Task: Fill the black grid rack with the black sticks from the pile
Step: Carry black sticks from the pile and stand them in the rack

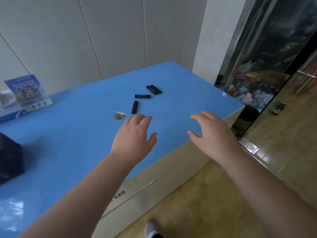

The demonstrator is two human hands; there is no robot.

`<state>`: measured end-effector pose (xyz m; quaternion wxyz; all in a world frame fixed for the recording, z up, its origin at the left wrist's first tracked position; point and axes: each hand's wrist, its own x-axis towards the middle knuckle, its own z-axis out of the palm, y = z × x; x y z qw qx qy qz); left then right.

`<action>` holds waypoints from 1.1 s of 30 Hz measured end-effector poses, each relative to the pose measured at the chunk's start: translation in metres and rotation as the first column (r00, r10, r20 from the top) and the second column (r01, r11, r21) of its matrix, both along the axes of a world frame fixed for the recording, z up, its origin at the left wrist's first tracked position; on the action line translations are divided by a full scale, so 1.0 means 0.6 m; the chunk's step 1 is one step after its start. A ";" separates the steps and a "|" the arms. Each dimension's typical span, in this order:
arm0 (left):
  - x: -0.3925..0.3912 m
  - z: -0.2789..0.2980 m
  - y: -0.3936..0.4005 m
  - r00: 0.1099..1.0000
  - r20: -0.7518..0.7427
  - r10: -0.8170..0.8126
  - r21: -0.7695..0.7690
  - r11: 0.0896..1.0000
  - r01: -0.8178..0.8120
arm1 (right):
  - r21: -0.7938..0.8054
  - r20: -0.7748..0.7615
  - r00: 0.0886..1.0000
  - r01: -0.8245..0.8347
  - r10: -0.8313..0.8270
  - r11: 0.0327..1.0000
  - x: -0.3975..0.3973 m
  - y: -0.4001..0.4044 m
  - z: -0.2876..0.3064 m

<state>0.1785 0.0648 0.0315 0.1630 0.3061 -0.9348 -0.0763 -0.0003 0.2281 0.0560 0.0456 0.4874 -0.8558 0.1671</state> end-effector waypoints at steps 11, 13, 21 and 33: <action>-0.116 -0.028 -0.161 0.993 -0.062 0.097 0.046 0.994 -0.094 | 0.064 0.018 0.998 -0.055 0.054 0.996 -0.133 -0.155 -0.020; -0.128 -0.042 -0.183 0.991 -0.009 0.134 0.070 0.989 -0.133 | 0.070 0.047 0.996 -0.077 0.074 0.995 -0.147 -0.178 -0.035; -0.176 -0.086 -0.252 0.935 0.205 0.288 0.223 0.917 -0.331 | 0.081 0.149 0.967 -0.220 0.206 0.972 -0.209 -0.265 -0.082; -0.242 -0.091 -0.288 0.829 0.254 0.498 0.357 0.748 -0.559 | 0.004 0.327 0.857 -0.423 0.398 0.906 -0.309 -0.398 -0.102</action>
